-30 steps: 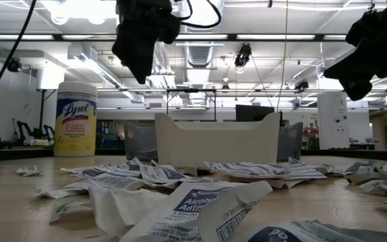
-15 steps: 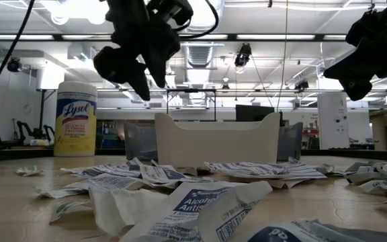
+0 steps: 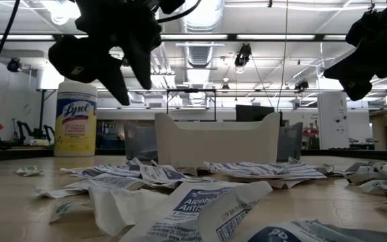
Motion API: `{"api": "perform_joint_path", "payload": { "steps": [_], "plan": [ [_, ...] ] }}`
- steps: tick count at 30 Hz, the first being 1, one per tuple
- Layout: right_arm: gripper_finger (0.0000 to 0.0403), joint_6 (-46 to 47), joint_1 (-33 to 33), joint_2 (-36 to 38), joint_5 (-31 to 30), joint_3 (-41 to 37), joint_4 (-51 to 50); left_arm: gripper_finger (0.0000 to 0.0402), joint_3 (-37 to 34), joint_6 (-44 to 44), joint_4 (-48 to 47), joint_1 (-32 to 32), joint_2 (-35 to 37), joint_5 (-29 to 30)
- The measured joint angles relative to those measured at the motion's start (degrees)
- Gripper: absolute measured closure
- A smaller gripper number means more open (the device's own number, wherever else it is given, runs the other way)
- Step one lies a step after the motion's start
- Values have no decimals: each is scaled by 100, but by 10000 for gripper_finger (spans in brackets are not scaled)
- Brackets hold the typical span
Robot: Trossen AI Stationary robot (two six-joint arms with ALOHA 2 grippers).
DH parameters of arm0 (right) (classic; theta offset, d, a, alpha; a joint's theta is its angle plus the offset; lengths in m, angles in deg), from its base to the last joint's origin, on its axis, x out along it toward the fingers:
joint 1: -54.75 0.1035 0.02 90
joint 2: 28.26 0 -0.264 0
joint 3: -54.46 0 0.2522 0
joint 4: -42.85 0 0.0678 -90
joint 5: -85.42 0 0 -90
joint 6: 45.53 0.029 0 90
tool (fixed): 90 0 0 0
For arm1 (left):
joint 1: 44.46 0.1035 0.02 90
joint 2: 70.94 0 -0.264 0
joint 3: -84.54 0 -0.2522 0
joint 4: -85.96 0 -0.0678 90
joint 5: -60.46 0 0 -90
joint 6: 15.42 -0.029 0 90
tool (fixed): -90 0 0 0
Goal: Pick & Place First Aid Supplies
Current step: Put the alcohol pad into the bottom left black bin
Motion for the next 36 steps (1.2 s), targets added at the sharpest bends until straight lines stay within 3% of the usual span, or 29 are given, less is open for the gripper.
{"api": "perform_joint_path", "payload": {
  "steps": [5, 18, 28, 36],
  "plan": [
    [394, 0, 0, 0, 2, 0, -2, 248, -8, -345, 41, 57, -77, 375],
    [394, -1, 0, 4, 9, 0, -48, 248, -10, -2432, 624, 146, -547, 361],
    [394, -2, 0, 2, 0, 0, -48, 248, -10, -2722, 989, 249, -835, 346],
    [394, -2, -1, 4, -1, 0, -127, 248, -10, -2444, 965, 249, -1076, 351]
  ]
}}
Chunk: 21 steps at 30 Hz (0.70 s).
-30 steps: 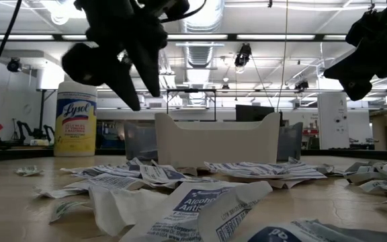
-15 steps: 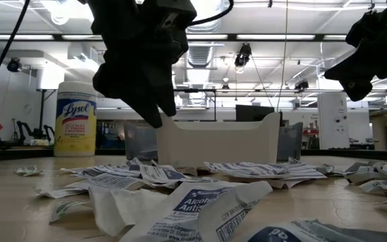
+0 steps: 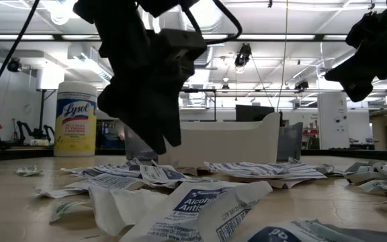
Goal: Pick & Place First Aid Supplies
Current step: Put the alcohol pad into the bottom left black bin
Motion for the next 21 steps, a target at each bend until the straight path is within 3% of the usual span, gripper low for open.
{"api": "perform_joint_path", "payload": {
  "steps": [21],
  "plan": [
    [394, 0, 1, -2, 3, 0, -89, 248, -85, 772, -272, 28, -129, 339]
  ]
}}
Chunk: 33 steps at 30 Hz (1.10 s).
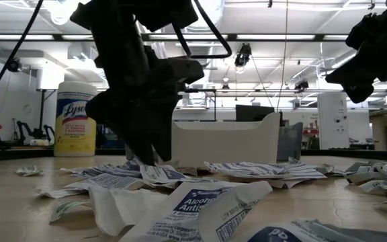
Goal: Pick & Place First Aid Supplies
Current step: Put the alcohol pad into the bottom left black bin
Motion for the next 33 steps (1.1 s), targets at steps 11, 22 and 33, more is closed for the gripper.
{"api": "perform_joint_path", "payload": {
  "steps": [11, 22, 33],
  "plan": [
    [394, 0, 0, -2, -1, 0, 0, 248, 2, -19, 60, 31, 0, 241],
    [394, 2, 0, -2, 1, 0, -9, 248, -245, 174, 340, 48, -94, 71],
    [394, 2, 0, 2, 3, 0, -44, 248, -236, 652, 21, 44, -25, -23]
  ]
}}
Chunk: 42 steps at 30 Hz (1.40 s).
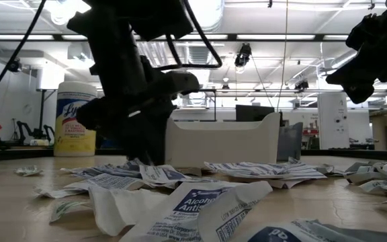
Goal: Pick & Place First Aid Supplies
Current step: Put the alcohol pad into the bottom left black bin
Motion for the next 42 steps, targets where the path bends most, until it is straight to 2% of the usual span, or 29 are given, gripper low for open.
{"api": "perform_joint_path", "payload": {
  "steps": [8, 16, 23, 28, 33, 37, 42],
  "plan": [
    [394, 0, 0, -1, 0, 0, 0, 248, -7, 422, -1109, -7, 163, -23],
    [394, 0, 0, -2, -1, 0, -52, 248, -26, 457, -2290, 12, 296, 65],
    [394, 0, 0, -2, 0, 0, -60, 248, 26, 457, -3368, 157, 296, 910],
    [394, 0, 0, -2, 0, 0, -61, 248, 185, 375, -3492, 224, 296, 841],
    [394, 0, 0, -2, 0, 0, -61, 248, 256, 311, -3471, 225, 296, 418],
    [394, 0, 0, -2, 0, 0, -60, 248, 246, 212, -3452, 228, 296, 392],
    [394, 0, 0, -2, 0, 0, -61, 248, 245, -520, -3395, 234, 296, 416]
  ]
}}
